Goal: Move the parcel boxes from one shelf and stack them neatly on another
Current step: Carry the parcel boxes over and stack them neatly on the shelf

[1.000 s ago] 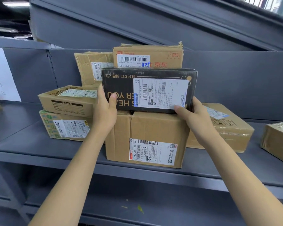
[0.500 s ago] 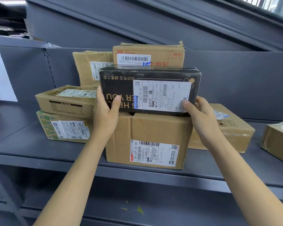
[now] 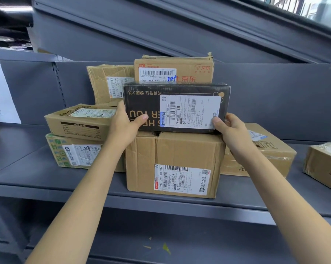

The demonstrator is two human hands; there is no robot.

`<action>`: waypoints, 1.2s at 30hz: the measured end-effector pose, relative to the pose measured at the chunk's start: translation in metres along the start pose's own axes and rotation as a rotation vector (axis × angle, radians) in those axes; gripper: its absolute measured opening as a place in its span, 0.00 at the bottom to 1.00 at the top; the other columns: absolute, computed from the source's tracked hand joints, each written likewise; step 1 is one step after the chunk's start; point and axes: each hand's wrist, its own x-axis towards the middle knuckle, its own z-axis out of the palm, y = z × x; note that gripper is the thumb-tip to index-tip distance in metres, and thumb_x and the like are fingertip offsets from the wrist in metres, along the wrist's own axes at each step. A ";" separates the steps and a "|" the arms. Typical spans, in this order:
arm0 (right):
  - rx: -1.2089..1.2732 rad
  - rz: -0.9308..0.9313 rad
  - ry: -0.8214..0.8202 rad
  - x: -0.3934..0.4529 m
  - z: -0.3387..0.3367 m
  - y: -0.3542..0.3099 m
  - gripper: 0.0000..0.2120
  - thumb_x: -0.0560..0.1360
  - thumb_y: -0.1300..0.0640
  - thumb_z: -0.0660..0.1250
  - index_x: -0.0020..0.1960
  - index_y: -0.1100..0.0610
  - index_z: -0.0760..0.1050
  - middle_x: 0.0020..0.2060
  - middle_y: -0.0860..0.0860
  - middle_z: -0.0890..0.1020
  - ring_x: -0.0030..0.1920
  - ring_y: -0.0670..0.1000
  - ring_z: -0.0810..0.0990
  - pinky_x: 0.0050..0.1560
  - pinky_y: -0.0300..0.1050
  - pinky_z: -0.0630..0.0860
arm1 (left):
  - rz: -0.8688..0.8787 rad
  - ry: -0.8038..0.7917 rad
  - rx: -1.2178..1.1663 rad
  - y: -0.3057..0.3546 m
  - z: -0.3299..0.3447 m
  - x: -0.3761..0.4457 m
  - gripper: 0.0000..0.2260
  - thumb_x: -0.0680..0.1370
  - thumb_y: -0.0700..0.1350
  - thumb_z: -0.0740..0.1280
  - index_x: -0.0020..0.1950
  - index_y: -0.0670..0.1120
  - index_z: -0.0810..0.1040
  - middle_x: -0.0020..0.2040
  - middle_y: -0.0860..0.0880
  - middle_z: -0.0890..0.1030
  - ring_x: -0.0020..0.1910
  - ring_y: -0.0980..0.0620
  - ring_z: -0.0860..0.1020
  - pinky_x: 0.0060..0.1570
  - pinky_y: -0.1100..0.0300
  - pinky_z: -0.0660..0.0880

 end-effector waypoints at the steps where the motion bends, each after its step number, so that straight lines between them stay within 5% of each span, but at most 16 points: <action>1: 0.020 0.015 -0.011 0.000 -0.001 0.000 0.18 0.80 0.56 0.61 0.68 0.58 0.68 0.60 0.49 0.79 0.59 0.48 0.78 0.60 0.44 0.73 | -0.007 -0.001 -0.008 -0.001 -0.001 -0.001 0.20 0.76 0.44 0.68 0.65 0.47 0.67 0.56 0.53 0.74 0.54 0.53 0.72 0.52 0.58 0.66; 8: 0.121 0.067 -0.002 -0.017 -0.002 -0.003 0.16 0.79 0.54 0.63 0.65 0.55 0.68 0.57 0.43 0.78 0.57 0.44 0.77 0.65 0.46 0.70 | -0.016 0.012 -0.037 0.007 -0.008 -0.013 0.28 0.76 0.47 0.68 0.73 0.50 0.59 0.58 0.56 0.71 0.57 0.56 0.70 0.57 0.59 0.66; 11: 0.002 -0.007 0.110 -0.030 -0.010 0.006 0.23 0.78 0.57 0.63 0.72 0.56 0.64 0.65 0.50 0.73 0.65 0.47 0.72 0.67 0.46 0.67 | 0.038 0.066 0.041 0.012 -0.008 -0.023 0.32 0.77 0.46 0.67 0.76 0.49 0.53 0.67 0.52 0.68 0.64 0.55 0.66 0.58 0.63 0.60; 17: -0.398 -0.136 0.336 -0.039 -0.064 0.031 0.21 0.78 0.61 0.61 0.70 0.56 0.66 0.66 0.52 0.73 0.66 0.51 0.70 0.63 0.42 0.65 | 0.456 0.289 0.289 0.025 0.015 -0.050 0.27 0.75 0.40 0.63 0.73 0.40 0.61 0.75 0.38 0.58 0.75 0.39 0.53 0.73 0.50 0.49; 21: -0.631 -0.115 0.387 -0.039 -0.107 0.042 0.19 0.77 0.63 0.61 0.67 0.61 0.69 0.64 0.55 0.75 0.64 0.56 0.72 0.56 0.37 0.63 | 0.856 0.202 0.315 0.036 0.068 -0.078 0.20 0.72 0.37 0.64 0.64 0.39 0.70 0.70 0.33 0.66 0.72 0.34 0.58 0.71 0.41 0.56; 25: -0.883 -0.108 0.402 -0.048 -0.154 0.056 0.19 0.72 0.58 0.60 0.59 0.66 0.75 0.55 0.65 0.78 0.61 0.66 0.72 0.61 0.53 0.66 | 1.036 0.037 0.218 0.052 0.118 -0.104 0.12 0.71 0.33 0.64 0.54 0.36 0.79 0.65 0.34 0.73 0.68 0.36 0.65 0.65 0.39 0.66; 27: -0.990 -0.101 0.435 -0.054 -0.181 0.065 0.20 0.68 0.56 0.59 0.53 0.68 0.77 0.52 0.67 0.79 0.57 0.68 0.72 0.62 0.57 0.66 | 1.069 -0.057 0.169 0.058 0.139 -0.116 0.09 0.71 0.32 0.64 0.49 0.35 0.80 0.62 0.35 0.76 0.66 0.36 0.70 0.64 0.42 0.69; 30: -1.154 0.062 0.524 -0.061 -0.223 0.075 0.19 0.72 0.57 0.66 0.61 0.64 0.75 0.64 0.66 0.72 0.67 0.67 0.64 0.69 0.59 0.58 | 1.031 -0.185 0.112 0.062 0.170 -0.128 0.08 0.70 0.32 0.64 0.46 0.35 0.80 0.57 0.37 0.79 0.61 0.37 0.75 0.61 0.46 0.72; 34: -1.167 0.367 0.495 -0.068 -0.266 0.090 0.38 0.70 0.46 0.71 0.74 0.53 0.58 0.75 0.60 0.54 0.75 0.62 0.49 0.71 0.66 0.50 | 0.924 -0.325 0.103 0.059 0.206 -0.145 0.10 0.71 0.37 0.60 0.45 0.37 0.81 0.55 0.39 0.80 0.57 0.39 0.75 0.62 0.56 0.67; 36: -1.005 0.443 0.441 -0.071 -0.277 0.099 0.42 0.70 0.49 0.72 0.76 0.52 0.51 0.77 0.58 0.48 0.75 0.61 0.51 0.71 0.61 0.55 | 0.877 -0.381 0.111 0.058 0.218 -0.151 0.11 0.71 0.38 0.59 0.44 0.38 0.81 0.56 0.40 0.80 0.57 0.40 0.75 0.61 0.56 0.68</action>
